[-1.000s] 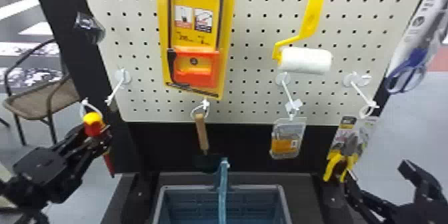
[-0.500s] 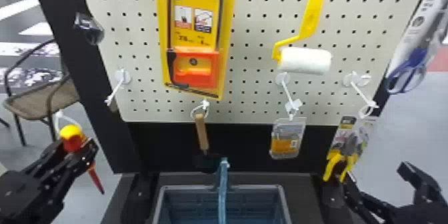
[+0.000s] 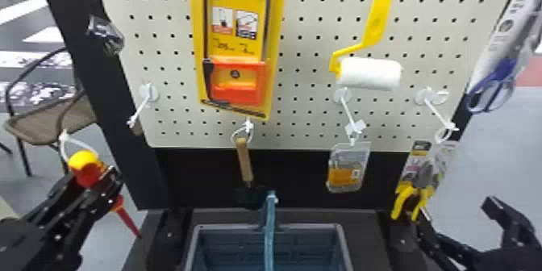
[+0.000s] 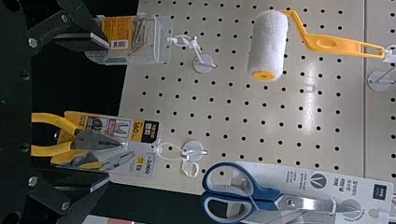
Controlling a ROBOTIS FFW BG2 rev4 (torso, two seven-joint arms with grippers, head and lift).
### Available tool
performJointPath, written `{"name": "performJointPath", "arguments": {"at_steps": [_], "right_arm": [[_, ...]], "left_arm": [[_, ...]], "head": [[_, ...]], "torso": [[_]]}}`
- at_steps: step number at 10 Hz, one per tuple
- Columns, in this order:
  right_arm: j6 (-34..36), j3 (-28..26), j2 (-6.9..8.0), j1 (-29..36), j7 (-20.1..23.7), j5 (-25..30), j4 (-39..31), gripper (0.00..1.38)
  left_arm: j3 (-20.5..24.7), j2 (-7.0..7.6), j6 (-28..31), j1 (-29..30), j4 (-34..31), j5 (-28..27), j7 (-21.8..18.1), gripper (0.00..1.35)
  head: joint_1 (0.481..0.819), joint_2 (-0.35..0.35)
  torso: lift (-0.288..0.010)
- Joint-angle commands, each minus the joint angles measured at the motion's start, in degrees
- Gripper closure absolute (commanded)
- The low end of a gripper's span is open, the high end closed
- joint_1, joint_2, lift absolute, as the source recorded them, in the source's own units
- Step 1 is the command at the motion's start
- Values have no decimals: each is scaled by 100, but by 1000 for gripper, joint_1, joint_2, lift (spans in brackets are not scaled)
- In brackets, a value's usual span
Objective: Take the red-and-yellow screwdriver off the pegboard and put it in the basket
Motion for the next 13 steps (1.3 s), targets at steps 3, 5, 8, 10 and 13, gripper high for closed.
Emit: {"name": "performJointPath", "arguments": {"at_steps": [3,5,8,10,13], "right_arm": [[5,0,0,22,0,4,-1,280],[5,0,9,35,0,13,-1,282],[5,0,0,47,0,22,-1,280],[5,0,0,47,0,13,-1,280],[5,0,0,35,0,13,-1,280]], "left_arm": [[-579,-24,-344,447,29,652,695,1197],[-808,-24,-660,570,169,960,1012,1197],[-1379,-24,-1170,546,900,1698,1311,1199],[-1757,-24,-1451,447,1463,2067,1407,1199],[-2109,0,-1715,214,2138,2339,1425,1202]], "head": [[549,0],[549,0],[549,0],[549,0],[549,0]], "torso": [[-100],[-100],[-100],[-100],[-100]]}}
